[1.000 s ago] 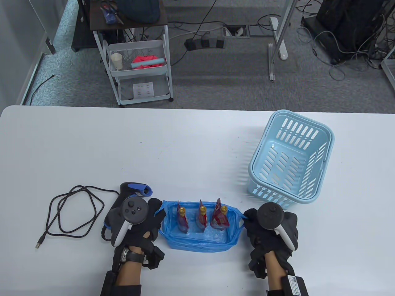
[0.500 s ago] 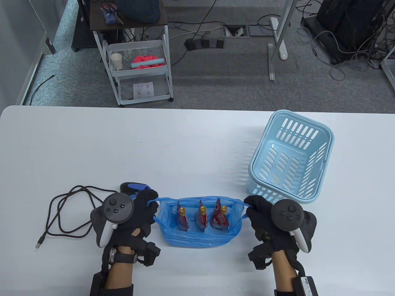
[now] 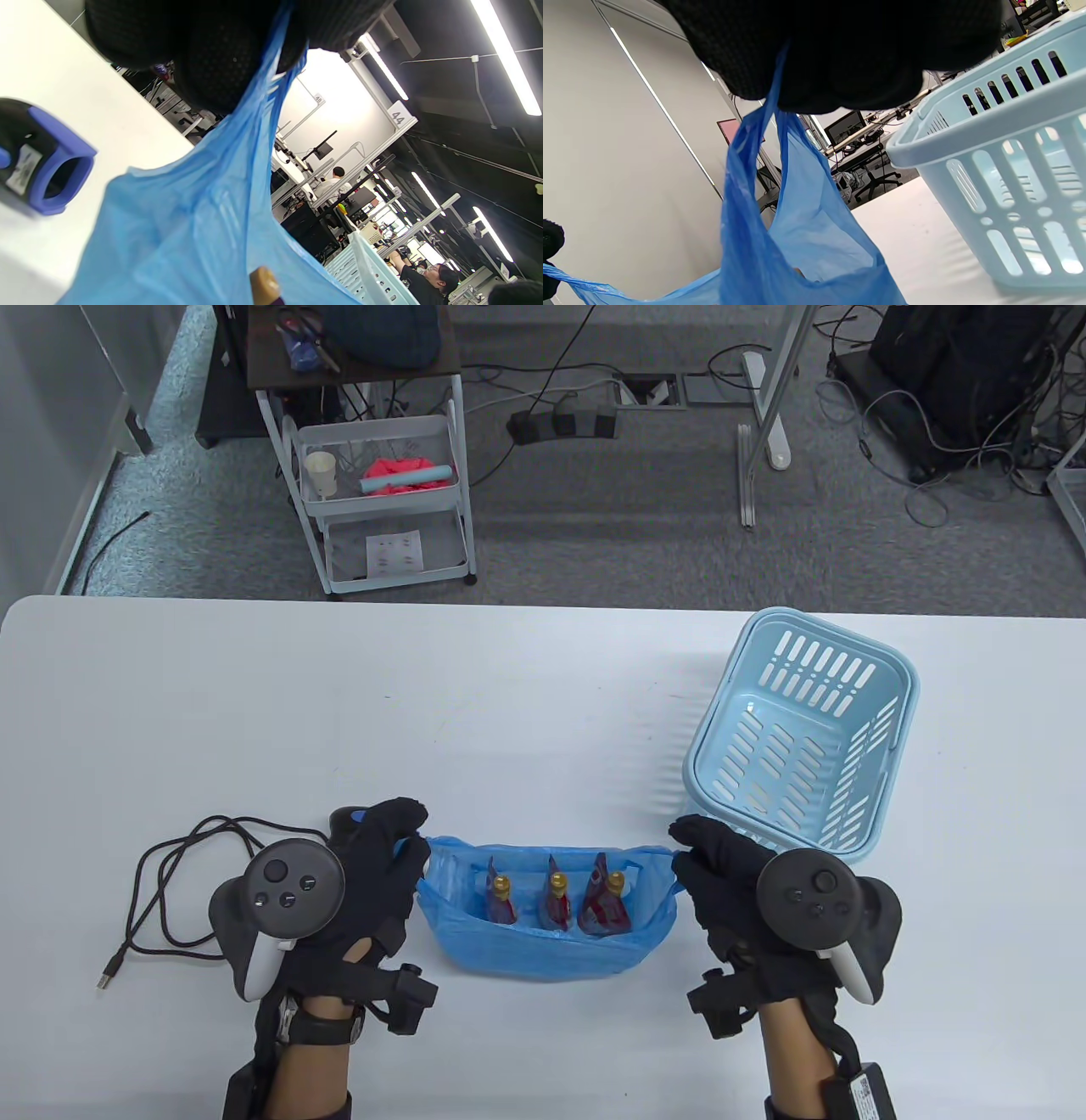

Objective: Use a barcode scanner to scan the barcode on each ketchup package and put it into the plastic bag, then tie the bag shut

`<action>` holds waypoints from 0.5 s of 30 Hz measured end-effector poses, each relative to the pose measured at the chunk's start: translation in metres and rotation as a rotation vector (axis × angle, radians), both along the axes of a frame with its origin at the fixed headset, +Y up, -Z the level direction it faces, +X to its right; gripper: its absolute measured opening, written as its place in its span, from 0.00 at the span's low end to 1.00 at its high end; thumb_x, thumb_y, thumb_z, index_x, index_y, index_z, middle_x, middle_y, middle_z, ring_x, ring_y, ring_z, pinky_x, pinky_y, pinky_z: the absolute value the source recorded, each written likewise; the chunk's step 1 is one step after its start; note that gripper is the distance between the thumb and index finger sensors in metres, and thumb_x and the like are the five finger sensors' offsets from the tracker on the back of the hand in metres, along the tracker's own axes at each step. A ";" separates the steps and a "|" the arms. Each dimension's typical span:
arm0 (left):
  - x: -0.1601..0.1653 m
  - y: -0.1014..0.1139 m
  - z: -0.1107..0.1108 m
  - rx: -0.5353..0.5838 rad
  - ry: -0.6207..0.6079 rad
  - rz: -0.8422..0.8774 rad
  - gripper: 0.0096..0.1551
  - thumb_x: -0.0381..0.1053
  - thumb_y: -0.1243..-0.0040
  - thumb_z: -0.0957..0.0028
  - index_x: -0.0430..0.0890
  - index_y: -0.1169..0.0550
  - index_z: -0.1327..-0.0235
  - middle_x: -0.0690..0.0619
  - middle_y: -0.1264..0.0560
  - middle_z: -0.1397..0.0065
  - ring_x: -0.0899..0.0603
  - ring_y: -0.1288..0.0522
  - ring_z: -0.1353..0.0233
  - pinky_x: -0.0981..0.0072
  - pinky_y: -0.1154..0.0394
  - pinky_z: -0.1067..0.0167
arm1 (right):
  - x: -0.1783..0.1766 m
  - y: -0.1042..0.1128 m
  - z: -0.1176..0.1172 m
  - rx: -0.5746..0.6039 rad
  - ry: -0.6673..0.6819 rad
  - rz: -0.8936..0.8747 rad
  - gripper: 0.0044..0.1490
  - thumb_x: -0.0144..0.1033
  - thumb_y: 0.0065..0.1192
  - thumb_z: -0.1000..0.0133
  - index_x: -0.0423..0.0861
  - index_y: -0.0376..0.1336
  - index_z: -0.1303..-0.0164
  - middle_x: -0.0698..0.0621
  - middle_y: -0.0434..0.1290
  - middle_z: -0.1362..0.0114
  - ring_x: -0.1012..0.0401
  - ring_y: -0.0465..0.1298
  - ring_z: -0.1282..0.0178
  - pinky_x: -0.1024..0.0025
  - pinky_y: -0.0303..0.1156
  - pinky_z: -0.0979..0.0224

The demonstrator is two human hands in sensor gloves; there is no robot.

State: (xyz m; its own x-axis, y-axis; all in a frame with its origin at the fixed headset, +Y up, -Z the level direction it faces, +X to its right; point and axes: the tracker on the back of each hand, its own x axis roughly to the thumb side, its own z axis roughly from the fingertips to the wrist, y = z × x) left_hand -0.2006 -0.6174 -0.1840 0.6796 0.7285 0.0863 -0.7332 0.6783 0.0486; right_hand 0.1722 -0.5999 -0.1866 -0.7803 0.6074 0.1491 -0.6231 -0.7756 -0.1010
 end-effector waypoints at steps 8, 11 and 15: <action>0.007 0.026 0.008 0.110 -0.036 -0.034 0.27 0.52 0.44 0.44 0.52 0.32 0.31 0.54 0.24 0.39 0.44 0.16 0.50 0.51 0.21 0.46 | -0.005 0.018 0.007 0.096 0.002 -0.004 0.26 0.34 0.69 0.44 0.43 0.68 0.35 0.46 0.79 0.48 0.49 0.78 0.52 0.53 0.74 0.46; 0.009 0.034 0.010 0.144 -0.039 -0.039 0.27 0.53 0.44 0.44 0.52 0.31 0.31 0.54 0.24 0.39 0.44 0.16 0.50 0.50 0.21 0.45 | -0.005 0.025 0.008 0.107 0.001 0.005 0.26 0.34 0.69 0.44 0.44 0.68 0.35 0.46 0.79 0.48 0.49 0.78 0.52 0.53 0.74 0.46; 0.013 0.040 0.012 0.166 -0.046 -0.058 0.27 0.53 0.44 0.44 0.52 0.31 0.31 0.54 0.24 0.39 0.44 0.16 0.50 0.50 0.21 0.45 | -0.007 0.031 0.009 0.112 0.004 0.024 0.26 0.35 0.69 0.44 0.44 0.68 0.35 0.46 0.79 0.48 0.49 0.78 0.52 0.53 0.74 0.46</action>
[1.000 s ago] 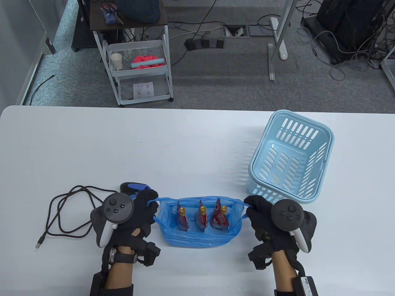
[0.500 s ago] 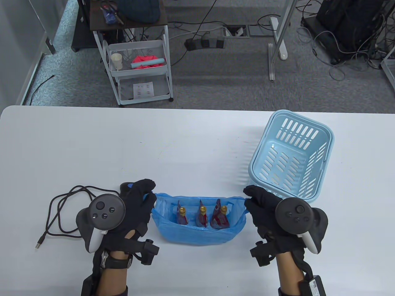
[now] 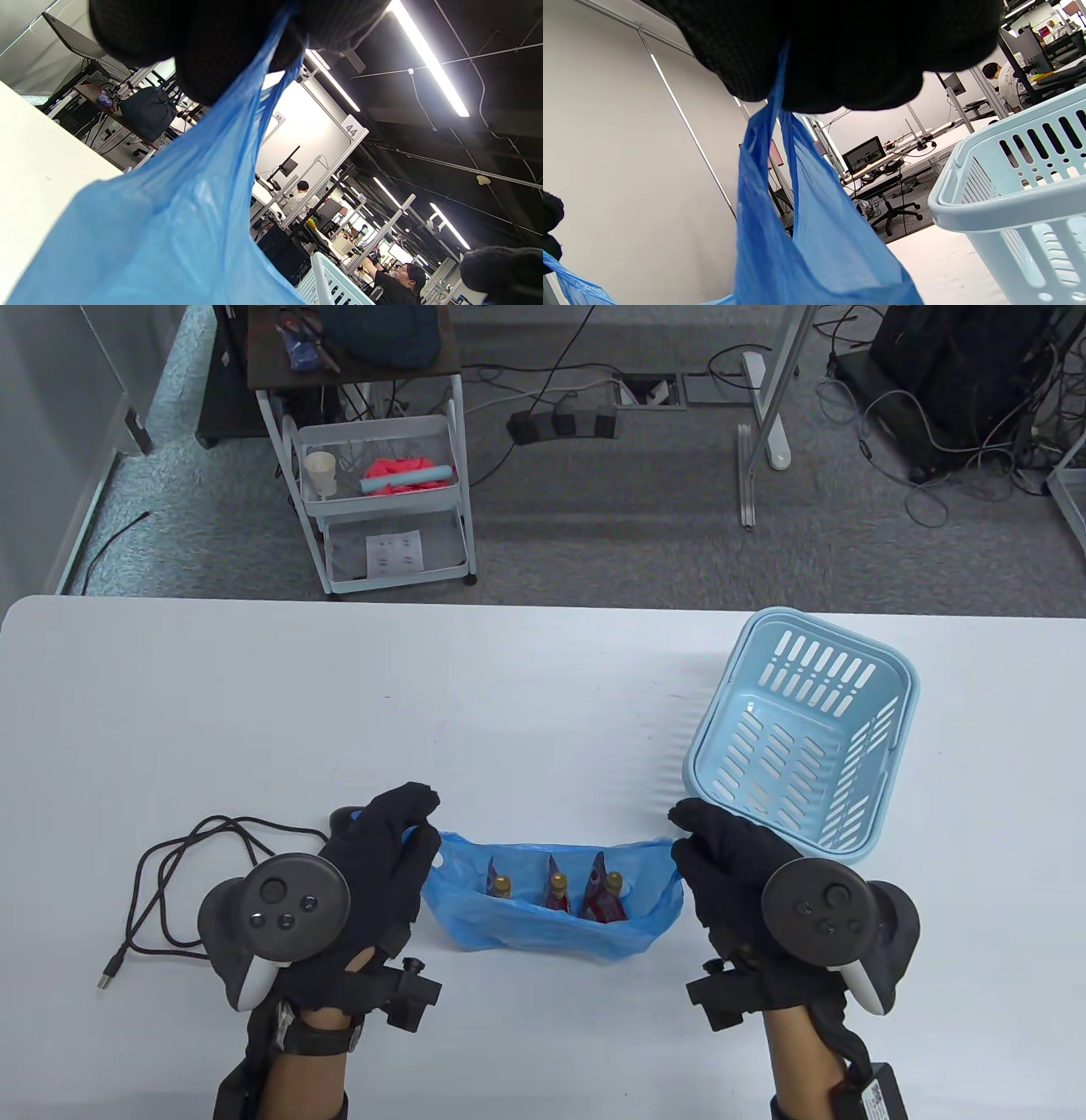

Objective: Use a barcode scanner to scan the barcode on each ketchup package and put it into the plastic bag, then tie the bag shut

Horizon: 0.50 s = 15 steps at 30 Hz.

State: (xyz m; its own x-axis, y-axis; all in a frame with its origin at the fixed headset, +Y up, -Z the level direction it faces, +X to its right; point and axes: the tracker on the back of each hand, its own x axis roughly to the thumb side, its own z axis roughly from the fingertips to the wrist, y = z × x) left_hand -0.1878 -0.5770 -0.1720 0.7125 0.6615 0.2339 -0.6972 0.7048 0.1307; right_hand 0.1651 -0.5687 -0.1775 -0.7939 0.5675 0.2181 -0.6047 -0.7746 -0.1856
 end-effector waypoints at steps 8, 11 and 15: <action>0.003 0.006 -0.001 0.007 0.007 -0.043 0.27 0.53 0.43 0.44 0.52 0.30 0.32 0.54 0.23 0.39 0.44 0.15 0.50 0.50 0.21 0.45 | -0.001 0.010 0.003 -0.021 -0.003 0.031 0.25 0.35 0.70 0.44 0.43 0.69 0.36 0.46 0.79 0.50 0.50 0.78 0.54 0.54 0.75 0.48; 0.004 0.008 -0.001 0.009 0.022 -0.078 0.27 0.53 0.43 0.45 0.52 0.30 0.32 0.54 0.23 0.40 0.44 0.15 0.50 0.50 0.21 0.45 | -0.001 0.013 0.003 -0.031 -0.006 0.054 0.24 0.36 0.70 0.44 0.44 0.69 0.38 0.47 0.80 0.51 0.51 0.79 0.55 0.55 0.75 0.50; 0.004 0.009 -0.002 -0.001 0.014 -0.063 0.27 0.53 0.42 0.45 0.52 0.30 0.32 0.54 0.23 0.40 0.44 0.15 0.49 0.50 0.21 0.45 | -0.001 0.017 0.004 -0.035 -0.014 0.069 0.23 0.36 0.70 0.44 0.44 0.70 0.39 0.47 0.80 0.52 0.51 0.79 0.57 0.56 0.75 0.51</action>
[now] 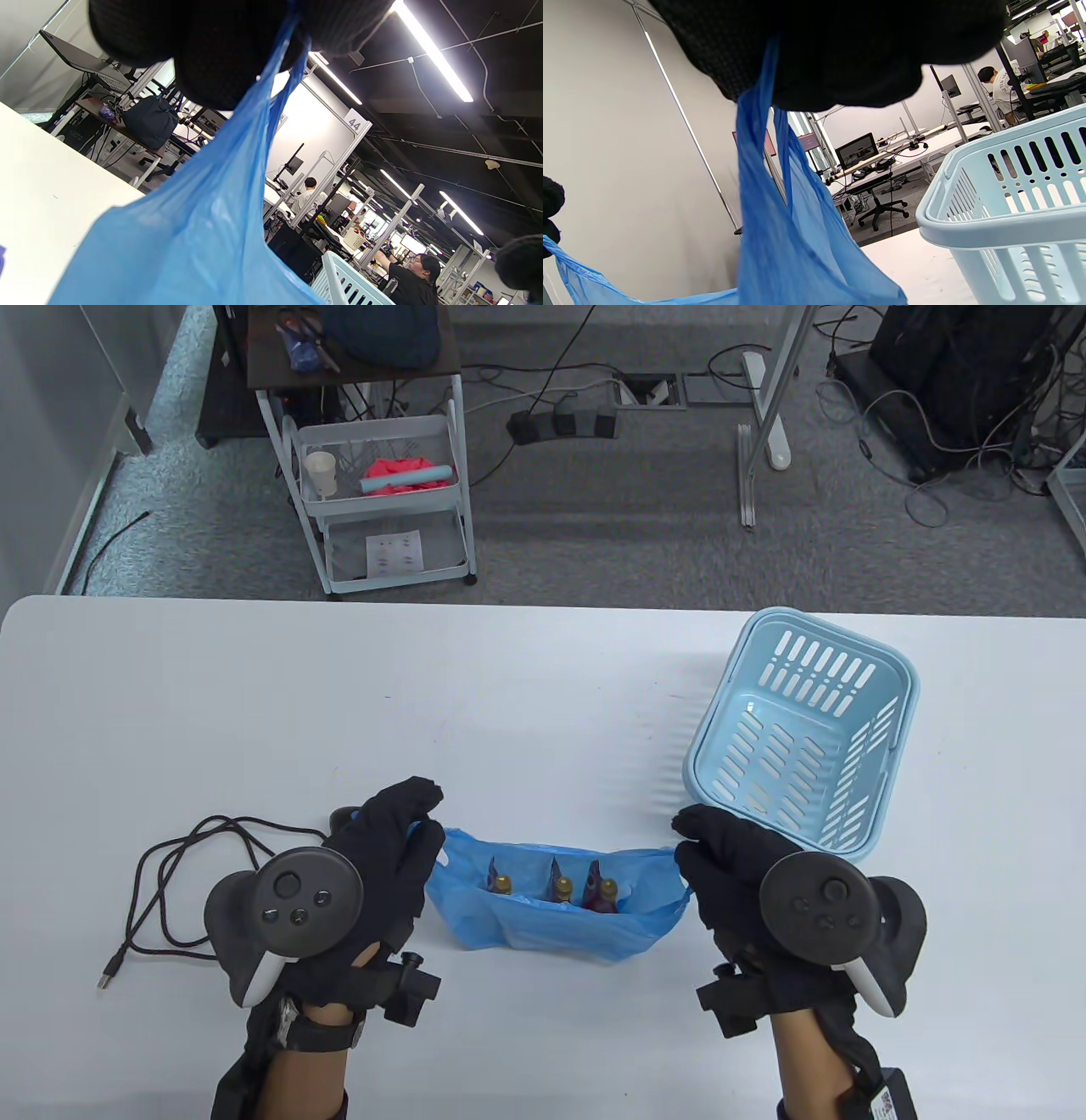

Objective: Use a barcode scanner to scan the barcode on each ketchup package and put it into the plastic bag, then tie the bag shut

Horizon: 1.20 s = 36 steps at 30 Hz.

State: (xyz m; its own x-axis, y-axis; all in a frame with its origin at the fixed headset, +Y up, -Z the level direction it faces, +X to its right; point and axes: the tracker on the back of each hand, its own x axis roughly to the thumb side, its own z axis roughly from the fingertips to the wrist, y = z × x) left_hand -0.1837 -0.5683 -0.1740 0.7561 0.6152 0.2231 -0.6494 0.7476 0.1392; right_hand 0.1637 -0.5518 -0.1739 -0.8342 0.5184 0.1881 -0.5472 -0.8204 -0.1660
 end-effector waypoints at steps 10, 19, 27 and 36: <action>-0.013 -0.010 0.009 -0.055 -0.132 0.098 0.52 0.72 0.41 0.53 0.48 0.40 0.19 0.47 0.32 0.23 0.34 0.24 0.29 0.41 0.27 0.35 | 0.001 0.002 0.000 -0.003 -0.010 -0.004 0.23 0.36 0.70 0.44 0.44 0.70 0.40 0.47 0.80 0.53 0.52 0.79 0.57 0.56 0.76 0.51; -0.031 -0.051 -0.004 -0.280 -0.316 0.186 0.71 0.74 0.33 0.64 0.47 0.50 0.13 0.41 0.48 0.13 0.27 0.43 0.14 0.29 0.39 0.26 | 0.001 0.003 -0.001 -0.007 -0.012 0.003 0.23 0.37 0.70 0.44 0.44 0.71 0.41 0.48 0.80 0.55 0.53 0.79 0.59 0.58 0.76 0.54; -0.013 -0.094 -0.033 -0.359 -0.330 0.299 0.65 0.63 0.27 0.62 0.52 0.47 0.14 0.48 0.42 0.16 0.30 0.41 0.15 0.29 0.40 0.25 | 0.004 0.002 0.000 -0.016 -0.006 0.009 0.22 0.37 0.70 0.44 0.44 0.71 0.41 0.48 0.80 0.54 0.53 0.79 0.59 0.58 0.76 0.53; 0.006 -0.104 -0.044 -0.227 -0.283 0.402 0.40 0.57 0.28 0.58 0.54 0.26 0.28 0.58 0.25 0.42 0.40 0.24 0.32 0.31 0.35 0.27 | 0.006 0.001 -0.001 -0.031 0.041 0.009 0.23 0.37 0.69 0.43 0.44 0.70 0.40 0.48 0.80 0.53 0.52 0.79 0.57 0.57 0.76 0.51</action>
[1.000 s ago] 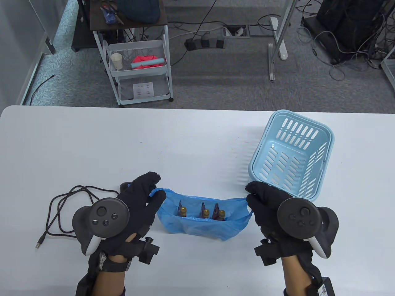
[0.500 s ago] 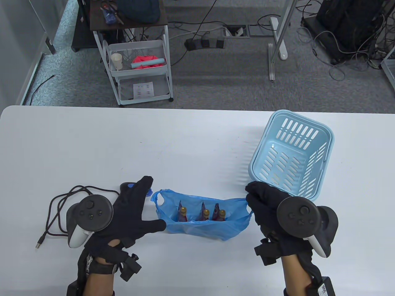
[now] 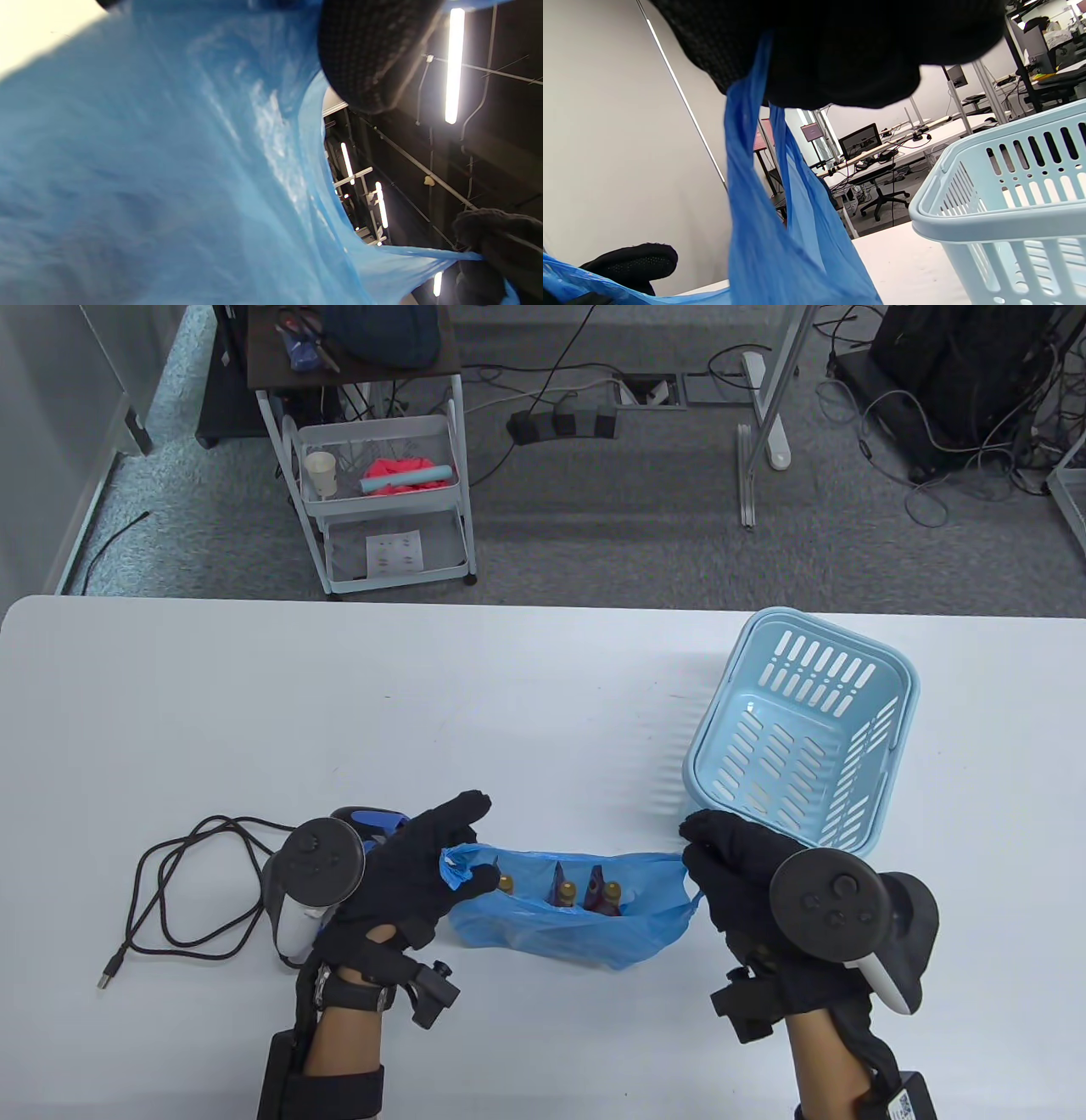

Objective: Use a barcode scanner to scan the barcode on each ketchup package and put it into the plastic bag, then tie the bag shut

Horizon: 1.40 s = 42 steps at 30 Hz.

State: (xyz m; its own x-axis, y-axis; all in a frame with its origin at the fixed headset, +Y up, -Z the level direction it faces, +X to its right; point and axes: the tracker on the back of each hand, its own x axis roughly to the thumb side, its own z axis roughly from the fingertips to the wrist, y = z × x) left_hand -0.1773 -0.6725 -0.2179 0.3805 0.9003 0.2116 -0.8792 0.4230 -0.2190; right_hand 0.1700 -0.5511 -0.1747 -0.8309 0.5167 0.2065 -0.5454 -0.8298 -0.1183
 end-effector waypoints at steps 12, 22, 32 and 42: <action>0.005 -0.006 0.015 0.149 0.088 0.003 0.23 0.58 0.37 0.49 0.53 0.17 0.43 0.59 0.22 0.49 0.42 0.21 0.38 0.35 0.33 0.28 | 0.034 -0.014 0.023 0.052 0.160 -0.173 0.37 0.42 0.64 0.41 0.42 0.59 0.24 0.37 0.71 0.29 0.39 0.72 0.35 0.42 0.68 0.33; 0.007 -0.006 0.019 0.179 0.092 0.008 0.23 0.58 0.37 0.48 0.53 0.17 0.43 0.58 0.23 0.47 0.41 0.22 0.37 0.35 0.33 0.28 | 0.039 -0.075 0.026 -0.081 0.255 -0.201 0.53 0.50 0.65 0.42 0.41 0.45 0.15 0.34 0.55 0.16 0.34 0.58 0.21 0.35 0.58 0.24; 0.007 -0.006 0.018 0.173 0.083 0.014 0.23 0.58 0.37 0.48 0.53 0.17 0.43 0.58 0.22 0.47 0.41 0.22 0.36 0.35 0.33 0.28 | 0.012 -0.124 -0.010 -0.095 0.266 -0.475 0.67 0.55 0.68 0.48 0.42 0.34 0.14 0.36 0.47 0.14 0.35 0.50 0.18 0.33 0.50 0.21; 0.013 -0.006 0.018 0.171 0.062 -0.021 0.23 0.58 0.37 0.48 0.54 0.17 0.42 0.58 0.23 0.45 0.41 0.22 0.34 0.34 0.33 0.27 | -0.014 -0.120 -0.028 -0.011 0.207 -0.386 0.56 0.45 0.69 0.47 0.43 0.43 0.16 0.42 0.63 0.29 0.41 0.62 0.28 0.36 0.54 0.22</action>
